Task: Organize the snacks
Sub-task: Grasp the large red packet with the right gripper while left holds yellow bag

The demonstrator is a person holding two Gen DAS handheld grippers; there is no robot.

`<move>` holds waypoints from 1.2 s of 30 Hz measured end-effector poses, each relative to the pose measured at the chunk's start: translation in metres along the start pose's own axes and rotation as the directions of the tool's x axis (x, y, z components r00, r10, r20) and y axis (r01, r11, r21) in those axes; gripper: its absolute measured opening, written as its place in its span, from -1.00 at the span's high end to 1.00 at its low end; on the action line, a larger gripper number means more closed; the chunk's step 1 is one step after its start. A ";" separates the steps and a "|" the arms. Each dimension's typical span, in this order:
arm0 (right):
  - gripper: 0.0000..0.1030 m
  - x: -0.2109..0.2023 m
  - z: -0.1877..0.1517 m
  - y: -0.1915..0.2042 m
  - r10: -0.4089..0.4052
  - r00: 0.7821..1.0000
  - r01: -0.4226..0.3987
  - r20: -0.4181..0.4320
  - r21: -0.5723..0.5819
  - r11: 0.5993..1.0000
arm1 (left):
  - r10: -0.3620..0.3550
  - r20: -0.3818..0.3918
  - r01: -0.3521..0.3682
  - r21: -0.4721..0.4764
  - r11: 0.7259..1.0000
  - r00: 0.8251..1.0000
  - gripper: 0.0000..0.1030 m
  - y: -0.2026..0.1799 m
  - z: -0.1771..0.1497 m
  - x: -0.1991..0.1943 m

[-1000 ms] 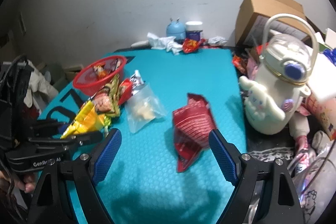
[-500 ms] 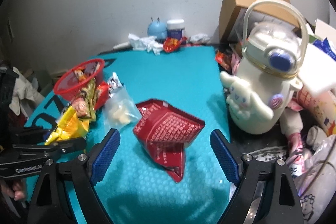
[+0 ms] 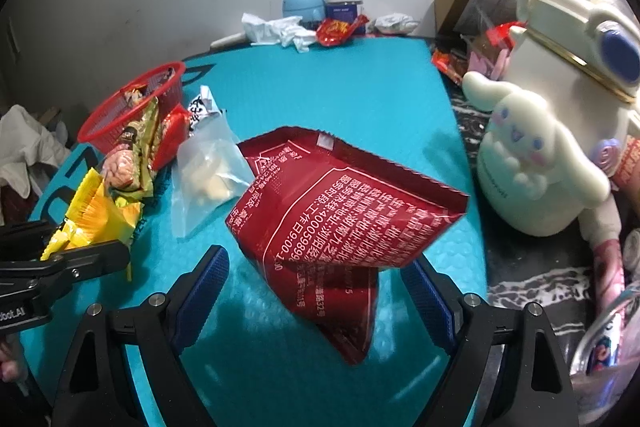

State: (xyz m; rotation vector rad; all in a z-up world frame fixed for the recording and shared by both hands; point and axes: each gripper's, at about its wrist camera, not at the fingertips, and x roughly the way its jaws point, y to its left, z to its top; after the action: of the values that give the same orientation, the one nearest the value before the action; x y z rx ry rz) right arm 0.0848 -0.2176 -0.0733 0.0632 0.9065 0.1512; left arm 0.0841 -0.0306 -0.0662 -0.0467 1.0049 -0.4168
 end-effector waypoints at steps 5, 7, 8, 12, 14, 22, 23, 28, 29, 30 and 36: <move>-0.25 0.002 0.001 0.001 -0.011 1.000 0.011 -0.007 -0.002 1.000 | 0.003 -0.003 -0.003 -0.009 1.000 1.000 0.35 0.002 0.000 0.002; -0.01 0.001 0.000 0.000 -0.005 1.000 0.005 -0.007 -0.001 1.000 | 0.004 -0.005 -0.004 -0.011 1.000 1.000 0.35 0.002 0.000 0.002; 0.01 0.001 0.000 0.000 0.003 1.000 -0.003 -0.011 0.000 1.000 | 0.004 -0.006 -0.004 -0.012 1.000 1.000 0.35 0.002 0.000 0.002; 0.05 -0.003 -0.002 0.002 0.020 1.000 -0.020 -0.009 0.002 1.000 | 0.008 -0.001 -0.008 -0.012 1.000 1.000 0.35 0.002 -0.001 -0.002; 0.07 -0.006 -0.004 0.004 0.029 1.000 -0.029 -0.005 0.003 1.000 | 0.010 0.005 -0.010 -0.012 1.000 1.000 0.35 0.002 -0.002 -0.004; 0.07 -0.026 -0.008 0.015 0.072 0.997 -0.072 0.024 -0.014 0.997 | 0.006 0.033 -0.005 -0.014 1.000 0.999 0.35 0.002 -0.006 -0.018; 0.07 -0.029 -0.008 0.016 0.079 0.996 -0.079 0.027 -0.018 0.997 | 0.006 0.038 -0.006 -0.014 1.000 0.999 0.35 0.002 -0.007 -0.020; 0.07 -0.042 -0.011 0.028 0.108 0.993 -0.107 0.037 -0.044 0.993 | 0.010 0.064 -0.009 -0.016 1.000 0.998 0.35 0.001 -0.012 -0.034; 0.07 -0.044 -0.011 0.030 0.114 0.993 -0.112 0.039 -0.048 0.993 | 0.012 0.071 -0.011 -0.017 1.000 0.997 0.35 0.001 -0.013 -0.037; 0.07 -0.047 -0.012 0.033 0.123 0.992 -0.120 0.042 -0.055 0.991 | 0.014 0.077 -0.013 -0.017 1.000 0.997 0.35 0.000 -0.014 -0.040; 0.06 -0.062 -0.017 0.049 0.164 0.985 -0.159 0.056 -0.088 0.983 | 0.027 0.113 -0.024 -0.027 0.999 0.993 0.35 0.000 -0.023 -0.060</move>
State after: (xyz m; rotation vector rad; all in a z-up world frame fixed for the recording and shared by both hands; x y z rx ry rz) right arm 0.0283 -0.1790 -0.0295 0.0634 0.8310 0.3368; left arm 0.0372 -0.0053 -0.0307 -0.0801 0.8978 -0.3738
